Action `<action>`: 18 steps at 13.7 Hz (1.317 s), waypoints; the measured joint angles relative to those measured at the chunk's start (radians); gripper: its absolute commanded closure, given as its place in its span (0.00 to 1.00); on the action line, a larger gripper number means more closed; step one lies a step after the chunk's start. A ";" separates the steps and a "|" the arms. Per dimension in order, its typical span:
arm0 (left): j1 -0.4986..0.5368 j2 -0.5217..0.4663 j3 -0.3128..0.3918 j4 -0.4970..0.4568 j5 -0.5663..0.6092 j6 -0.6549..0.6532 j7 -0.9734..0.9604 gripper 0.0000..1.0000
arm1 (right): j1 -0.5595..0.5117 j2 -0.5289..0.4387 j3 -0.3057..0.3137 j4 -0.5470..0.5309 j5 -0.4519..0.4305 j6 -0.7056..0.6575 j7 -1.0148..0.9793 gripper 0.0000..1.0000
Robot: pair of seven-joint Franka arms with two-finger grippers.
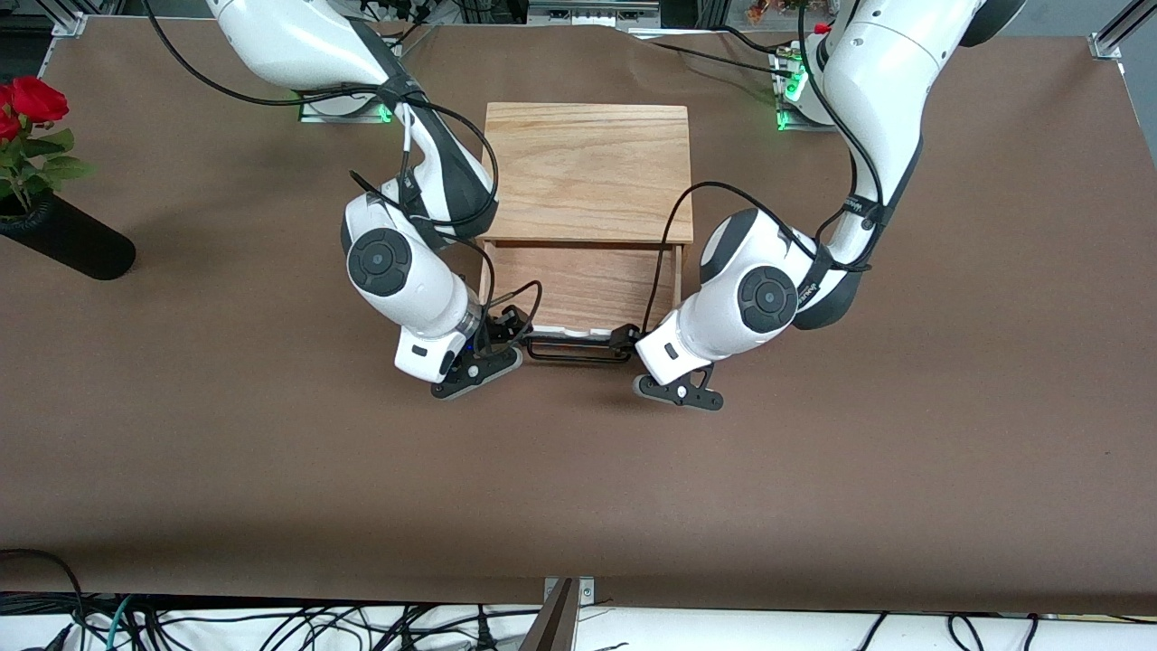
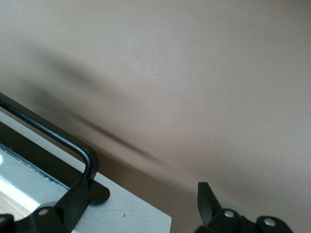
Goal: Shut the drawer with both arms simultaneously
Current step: 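Lower both grippers onto the white drawer front beside the black handle, then push the drawer front into the box with both grippers together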
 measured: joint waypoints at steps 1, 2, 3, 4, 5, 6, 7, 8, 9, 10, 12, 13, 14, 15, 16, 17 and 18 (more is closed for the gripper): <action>0.000 0.000 0.000 0.003 0.000 -0.015 -0.001 0.00 | 0.005 0.000 -0.002 0.000 0.000 -0.003 0.000 0.00; 0.000 0.000 -0.001 0.005 0.000 -0.026 -0.003 0.00 | 0.011 0.001 -0.004 -0.001 -0.001 -0.005 0.000 0.00; 0.000 0.000 -0.001 0.006 -0.005 -0.034 -0.008 0.00 | 0.014 0.001 -0.007 -0.001 -0.001 -0.007 0.000 0.00; 0.002 0.000 0.000 0.007 -0.020 -0.044 -0.009 0.00 | 0.017 0.001 -0.008 -0.001 -0.001 -0.013 -0.001 0.00; 0.003 0.000 0.001 0.007 -0.037 -0.055 -0.009 0.00 | 0.019 0.001 -0.008 -0.001 -0.001 -0.020 -0.001 0.00; 0.005 0.001 0.001 0.007 -0.049 -0.066 -0.009 0.00 | 0.021 0.001 -0.008 0.000 -0.001 -0.027 -0.001 0.00; 0.006 0.001 0.001 0.008 -0.055 -0.077 -0.010 0.00 | 0.022 0.001 -0.008 0.001 0.000 -0.037 -0.001 0.00; 0.006 0.001 0.001 0.010 -0.057 -0.090 -0.011 0.00 | 0.025 0.001 -0.008 0.003 0.000 -0.048 -0.001 0.00; 0.006 0.001 0.001 0.012 -0.058 -0.102 -0.012 0.00 | 0.027 0.001 -0.008 0.004 0.000 -0.057 -0.001 0.00; 0.005 0.001 0.001 0.013 -0.059 -0.112 -0.013 0.00 | 0.028 0.001 -0.008 0.004 0.000 -0.063 -0.001 0.00; 0.005 0.001 0.000 0.016 -0.060 -0.131 -0.024 0.00 | 0.032 0.001 -0.008 0.005 0.000 -0.074 -0.001 0.00; 0.005 0.001 -0.001 0.018 -0.060 -0.145 -0.033 0.00 | 0.034 0.001 -0.008 0.005 0.000 -0.083 -0.001 0.00; 0.005 0.001 -0.002 0.020 -0.060 -0.162 -0.036 0.00 | 0.037 0.001 -0.008 0.005 0.000 -0.095 -0.001 0.00; 0.005 0.001 -0.004 0.021 -0.060 -0.178 -0.037 0.00 | 0.041 0.001 -0.008 0.005 0.000 -0.108 -0.001 0.00; 0.004 0.001 -0.006 0.021 -0.061 -0.195 -0.037 0.00 | 0.045 0.001 -0.008 0.004 0.000 -0.125 -0.001 0.00; 0.003 0.001 -0.009 0.021 -0.061 -0.216 -0.038 0.00 | 0.051 0.001 -0.008 0.004 0.000 -0.144 -0.001 0.00; 0.002 0.001 -0.011 0.021 -0.061 -0.241 -0.038 0.00 | 0.058 0.001 -0.007 0.004 0.000 -0.165 -0.001 0.00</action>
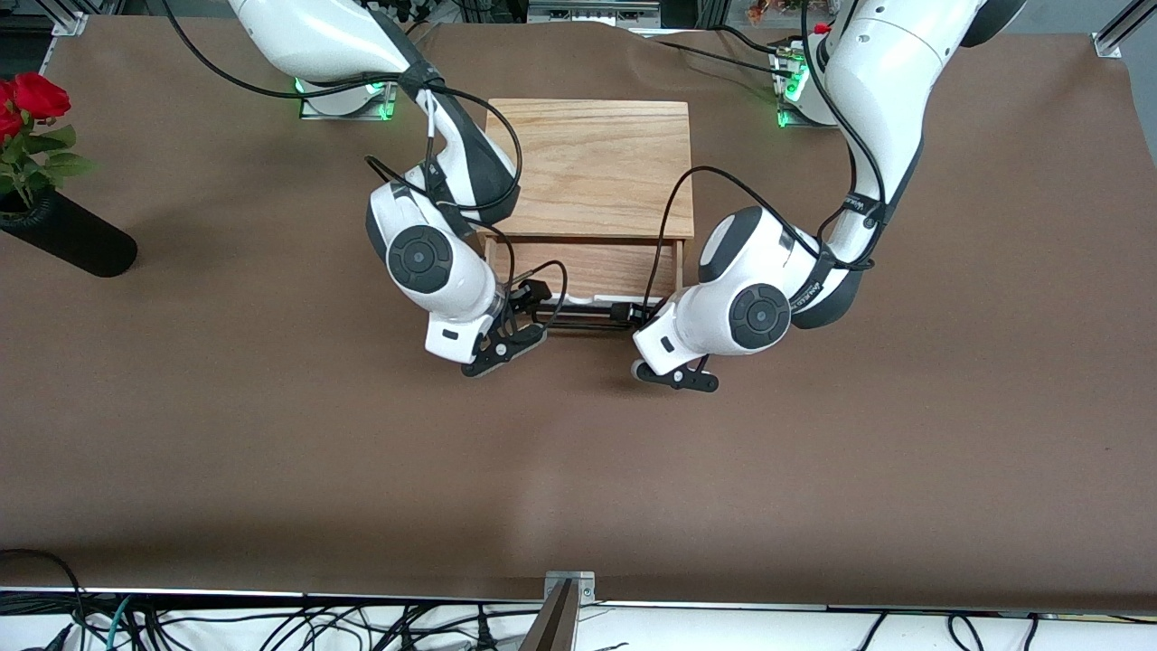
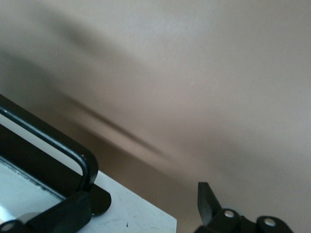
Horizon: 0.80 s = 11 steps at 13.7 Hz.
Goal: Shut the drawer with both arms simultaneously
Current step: 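Push the drawer front into the box with both grippers together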
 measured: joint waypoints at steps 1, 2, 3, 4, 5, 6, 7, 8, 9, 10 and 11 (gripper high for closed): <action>-0.001 0.000 -0.002 0.000 0.000 -0.020 0.000 0.00 | 0.006 0.000 0.000 0.000 0.000 -0.018 0.000 0.00; -0.003 0.000 -0.003 -0.001 0.000 -0.034 0.000 0.00 | 0.011 0.000 0.000 0.000 0.000 -0.032 0.000 0.00; -0.006 0.000 -0.004 -0.003 0.000 -0.042 0.000 0.00 | 0.014 0.000 0.001 0.000 0.001 -0.045 0.000 0.00; -0.010 0.001 -0.004 -0.005 0.000 -0.047 0.000 0.00 | 0.015 -0.001 0.001 0.000 0.001 -0.056 0.000 0.00; -0.013 0.002 -0.005 -0.007 0.000 -0.052 0.000 0.00 | 0.015 -0.002 0.004 0.000 0.002 -0.068 0.000 0.00; -0.015 0.003 -0.006 -0.009 0.000 -0.058 0.000 0.00 | 0.016 -0.003 0.007 0.000 0.002 -0.076 0.000 0.00; -0.017 0.004 -0.007 -0.010 0.000 -0.062 0.000 0.00 | 0.016 -0.003 0.009 0.000 0.002 -0.081 0.000 0.00; -0.018 0.005 -0.007 -0.011 0.000 -0.067 0.000 0.00 | 0.017 -0.003 0.011 0.000 0.002 -0.085 0.000 0.00; -0.019 0.005 -0.008 -0.011 0.000 -0.072 0.000 0.00 | 0.017 -0.003 0.012 0.000 0.002 -0.091 0.000 0.00; -0.021 0.005 -0.008 -0.011 0.000 -0.079 0.000 0.00 | 0.017 -0.003 0.013 0.000 0.002 -0.099 0.000 0.00; -0.024 0.005 -0.008 -0.011 0.000 -0.088 0.000 0.00 | 0.018 -0.003 0.014 0.000 0.003 -0.111 -0.001 0.00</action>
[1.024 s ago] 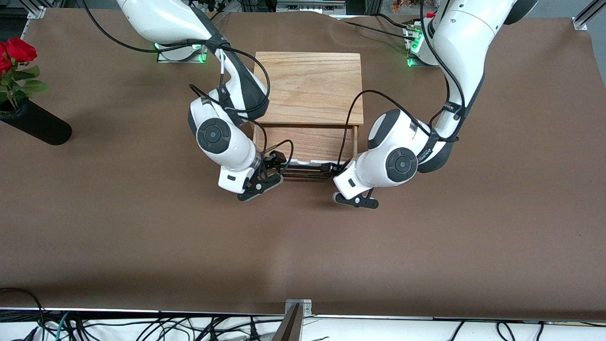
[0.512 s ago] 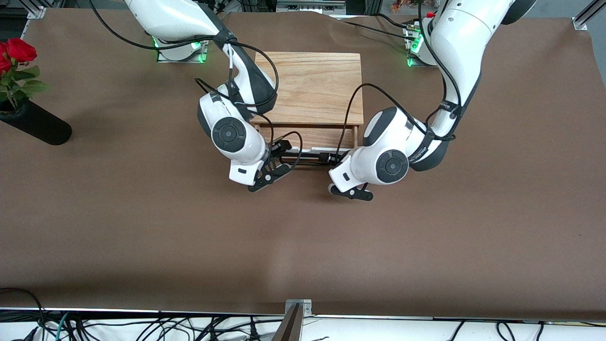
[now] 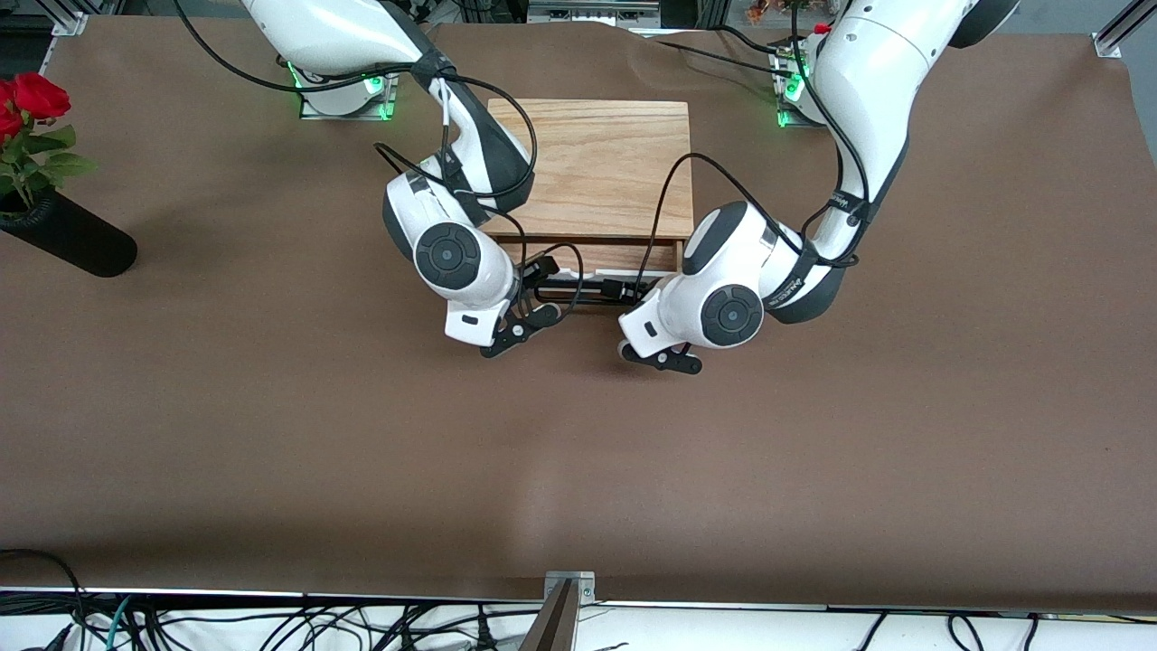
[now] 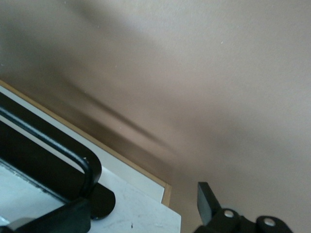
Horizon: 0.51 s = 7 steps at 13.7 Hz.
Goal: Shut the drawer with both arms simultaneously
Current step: 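Push the drawer front into the box with both grippers together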
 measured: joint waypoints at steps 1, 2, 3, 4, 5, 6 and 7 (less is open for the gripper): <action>-0.003 0.000 0.000 0.000 0.000 -0.009 0.000 0.00 | 0.001 -0.001 0.001 0.000 0.001 -0.011 0.000 0.00; -0.005 0.000 0.000 0.000 0.000 -0.022 0.000 0.00 | 0.002 -0.001 0.002 0.001 0.002 -0.023 0.000 0.00; -0.006 0.001 0.000 0.000 -0.006 -0.035 0.000 0.00 | 0.004 -0.001 0.003 0.002 0.003 -0.037 0.000 0.00; -0.006 0.001 0.001 -0.001 -0.022 -0.054 0.002 0.00 | 0.005 -0.001 0.004 0.007 0.003 -0.054 0.000 0.00; -0.005 0.001 0.002 -0.003 -0.035 -0.066 0.003 0.00 | 0.005 -0.001 0.004 0.011 0.004 -0.068 0.000 0.00; -0.005 0.001 0.002 -0.005 -0.041 -0.071 0.003 0.00 | 0.005 -0.001 0.004 0.013 0.011 -0.079 0.000 0.00; -0.006 0.001 0.002 -0.007 -0.045 -0.075 0.003 0.00 | 0.006 -0.001 0.005 0.013 0.022 -0.087 -0.001 0.00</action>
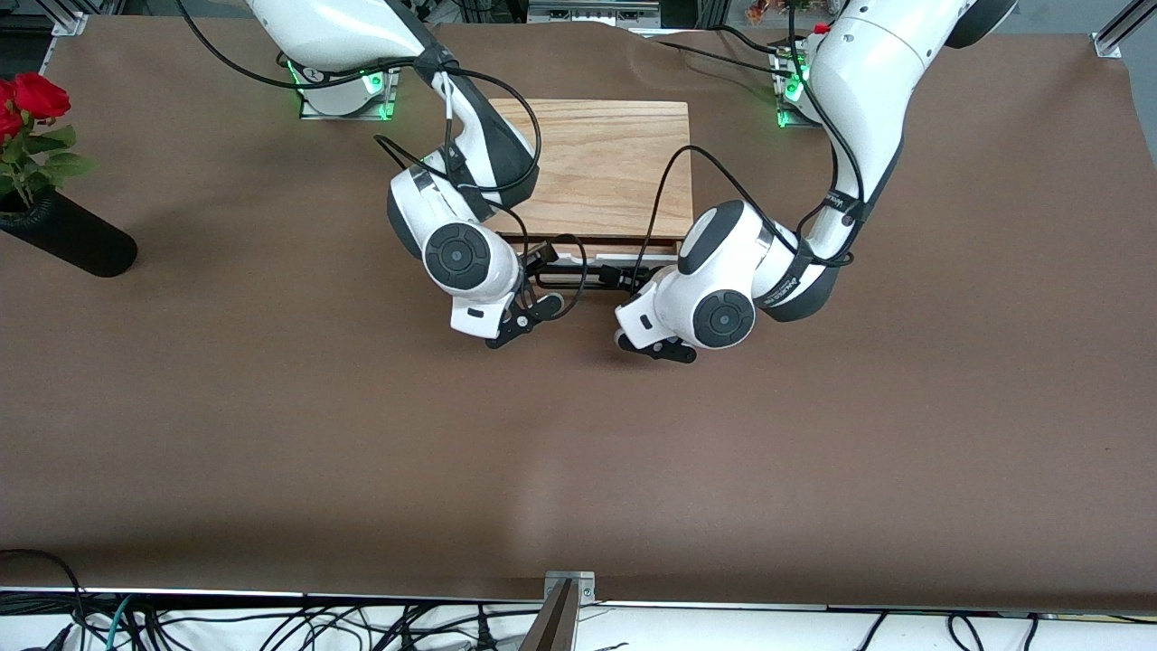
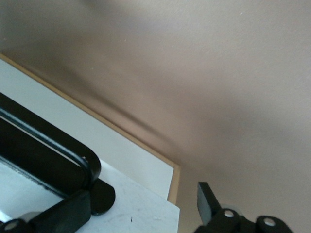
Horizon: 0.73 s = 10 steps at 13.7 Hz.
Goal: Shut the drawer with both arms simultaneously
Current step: 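Push the drawer front into the box with both grippers together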
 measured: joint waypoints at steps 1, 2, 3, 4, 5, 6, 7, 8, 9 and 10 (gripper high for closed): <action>-0.001 0.000 -0.001 -0.001 -0.001 -0.006 0.000 0.00 | 0.000 0.000 0.000 0.000 0.006 -0.007 0.000 0.00; -0.001 0.000 -0.001 -0.002 -0.002 -0.014 0.000 0.00 | 0.000 0.000 0.001 0.000 0.010 -0.013 -0.001 0.00; -0.002 0.000 -0.002 -0.002 -0.003 -0.022 0.000 0.00 | 0.000 0.000 0.002 0.000 0.014 -0.018 -0.002 0.00; -0.004 0.000 -0.002 -0.002 -0.003 -0.029 0.000 0.00 | 0.001 0.000 0.004 0.000 0.016 -0.025 -0.003 0.00; -0.005 0.000 -0.003 -0.002 -0.003 -0.036 0.000 0.00 | 0.002 0.000 0.005 0.000 0.017 -0.032 -0.003 0.00; -0.006 0.000 -0.003 -0.003 -0.003 -0.041 0.000 0.00 | 0.002 0.000 0.007 0.000 0.017 -0.037 -0.003 0.00; -0.006 0.000 -0.004 -0.003 -0.003 -0.047 0.000 0.00 | 0.002 0.000 0.010 0.000 0.017 -0.042 -0.003 0.00; -0.007 0.000 -0.005 -0.004 -0.003 -0.053 0.000 0.00 | 0.002 0.000 0.012 0.000 0.017 -0.045 -0.004 0.00; -0.007 0.000 -0.005 -0.005 -0.004 -0.065 0.000 0.00 | 0.002 0.000 0.015 0.000 0.018 -0.050 -0.004 0.00; -0.007 0.000 -0.005 -0.007 -0.006 -0.082 0.000 0.00 | 0.002 0.000 0.019 0.000 0.024 -0.055 -0.004 0.00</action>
